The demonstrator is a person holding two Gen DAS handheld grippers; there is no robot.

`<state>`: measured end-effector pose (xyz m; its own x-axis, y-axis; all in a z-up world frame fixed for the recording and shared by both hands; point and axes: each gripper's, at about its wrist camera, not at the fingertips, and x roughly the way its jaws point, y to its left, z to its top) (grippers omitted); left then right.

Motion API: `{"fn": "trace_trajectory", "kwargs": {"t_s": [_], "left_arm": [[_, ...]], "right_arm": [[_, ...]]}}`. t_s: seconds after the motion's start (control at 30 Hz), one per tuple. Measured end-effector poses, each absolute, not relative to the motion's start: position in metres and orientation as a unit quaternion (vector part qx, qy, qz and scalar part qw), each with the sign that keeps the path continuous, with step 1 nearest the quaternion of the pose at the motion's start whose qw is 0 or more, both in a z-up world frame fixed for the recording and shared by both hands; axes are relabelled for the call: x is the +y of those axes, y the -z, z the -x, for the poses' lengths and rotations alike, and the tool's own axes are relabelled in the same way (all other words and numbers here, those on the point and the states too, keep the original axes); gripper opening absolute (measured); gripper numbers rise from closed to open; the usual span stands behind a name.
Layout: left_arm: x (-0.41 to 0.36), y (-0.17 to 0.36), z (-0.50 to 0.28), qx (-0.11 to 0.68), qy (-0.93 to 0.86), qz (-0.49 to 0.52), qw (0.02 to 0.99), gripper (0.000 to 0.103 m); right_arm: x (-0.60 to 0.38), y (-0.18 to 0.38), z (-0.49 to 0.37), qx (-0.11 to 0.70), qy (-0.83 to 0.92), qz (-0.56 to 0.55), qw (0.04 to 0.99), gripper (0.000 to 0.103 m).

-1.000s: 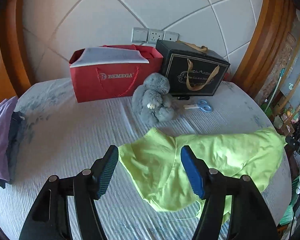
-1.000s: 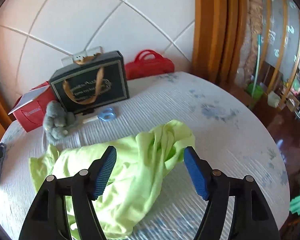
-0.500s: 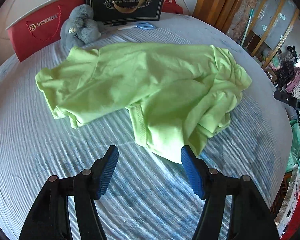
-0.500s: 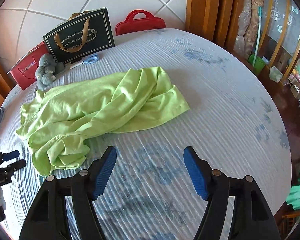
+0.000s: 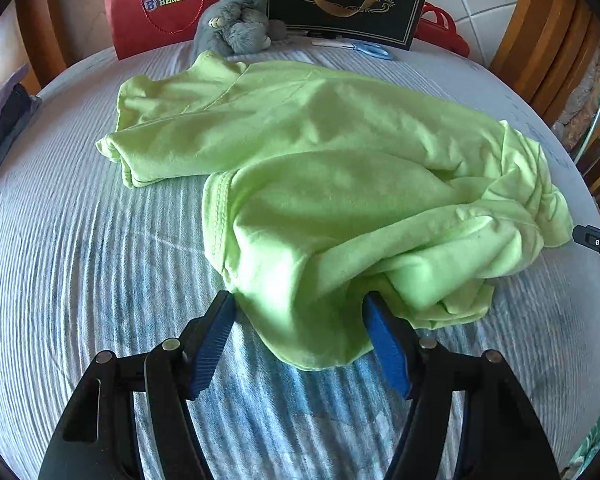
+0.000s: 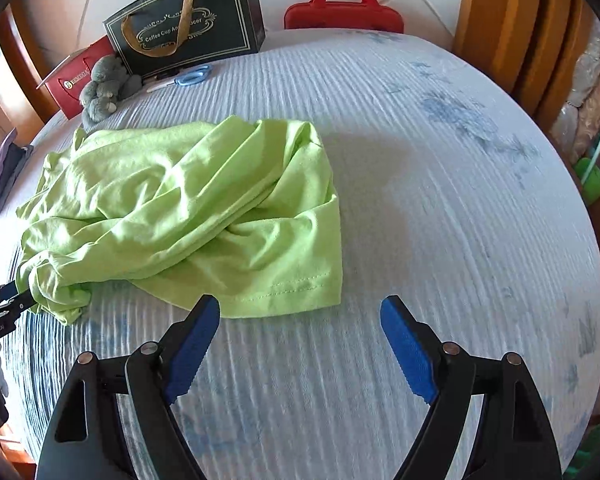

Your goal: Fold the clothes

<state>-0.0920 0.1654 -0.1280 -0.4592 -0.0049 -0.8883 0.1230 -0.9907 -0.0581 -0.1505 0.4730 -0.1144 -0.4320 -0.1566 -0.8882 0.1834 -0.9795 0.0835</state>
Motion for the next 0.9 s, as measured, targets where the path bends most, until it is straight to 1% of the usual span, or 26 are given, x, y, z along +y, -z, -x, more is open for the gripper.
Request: {"fn": "trace_trajectory", "kwargs": {"t_s": [0.03,0.07,0.1,0.13,0.17,0.2,0.27,0.3,0.47,0.53,0.63,0.77,0.8,0.83,0.87,0.9], "left_arm": [[0.171,0.129,0.092,0.062,0.852,-0.517,0.052,0.044],[0.171,0.123,0.093,0.061,0.854,-0.513,0.058,0.002],[0.172,0.116,0.095,0.061,0.856,-0.51,0.063,0.004],[0.172,0.11,0.096,0.06,0.857,-0.507,0.069,0.004],[0.173,0.104,0.097,0.059,0.859,-0.503,0.074,0.004],[0.173,0.097,0.098,0.058,0.861,-0.499,0.079,0.004],[0.156,0.066,0.096,0.076,0.874,-0.472,0.09,0.003],[0.147,0.051,0.095,0.084,0.88,-0.458,0.096,0.004],[0.098,-0.03,0.086,0.077,0.905,-0.395,0.137,0.004],[0.08,-0.047,0.078,0.073,0.909,-0.382,0.152,0.004],[0.054,-0.046,0.064,0.066,0.9,-0.392,0.178,0.004],[0.03,0.004,0.045,0.075,0.868,-0.451,0.193,0.005],[0.026,0.015,0.041,0.078,0.862,-0.462,0.195,0.008],[0.021,0.027,0.037,0.082,0.855,-0.472,0.198,0.008],[0.017,0.036,0.034,0.095,0.849,-0.481,0.196,0.017],[0.012,0.044,0.031,0.107,0.843,-0.49,0.194,0.034]], "right_arm": [[0.471,0.12,0.156,0.012,0.839,-0.533,0.114,0.062],[0.465,0.123,0.16,0.028,0.837,-0.533,0.121,0.041],[0.459,0.127,0.163,0.045,0.835,-0.534,0.129,0.036],[0.451,0.126,0.166,0.071,0.834,-0.53,0.137,0.015],[0.446,0.124,0.171,0.09,0.833,-0.529,0.138,0.004],[0.442,0.117,0.175,0.106,0.839,-0.517,0.135,0.004],[0.441,0.089,0.181,0.132,0.864,-0.47,0.124,0.004],[0.444,0.07,0.184,0.132,0.875,-0.449,0.124,0.004],[0.473,-0.021,0.181,0.12,0.922,-0.356,0.095,0.004],[0.486,-0.034,0.174,0.114,0.925,-0.351,0.087,0.004],[0.504,-0.019,0.161,0.116,0.914,-0.38,0.079,0.004],[0.525,0.03,0.147,0.081,0.888,-0.441,0.101,0.005],[0.526,0.04,0.144,0.072,0.882,-0.453,0.109,0.006],[0.527,0.05,0.14,0.063,0.876,-0.464,0.116,0.008],[0.523,0.055,0.139,0.055,0.873,-0.468,0.127,0.014],[0.519,0.059,0.139,0.047,0.869,-0.472,0.138,0.019]]}}
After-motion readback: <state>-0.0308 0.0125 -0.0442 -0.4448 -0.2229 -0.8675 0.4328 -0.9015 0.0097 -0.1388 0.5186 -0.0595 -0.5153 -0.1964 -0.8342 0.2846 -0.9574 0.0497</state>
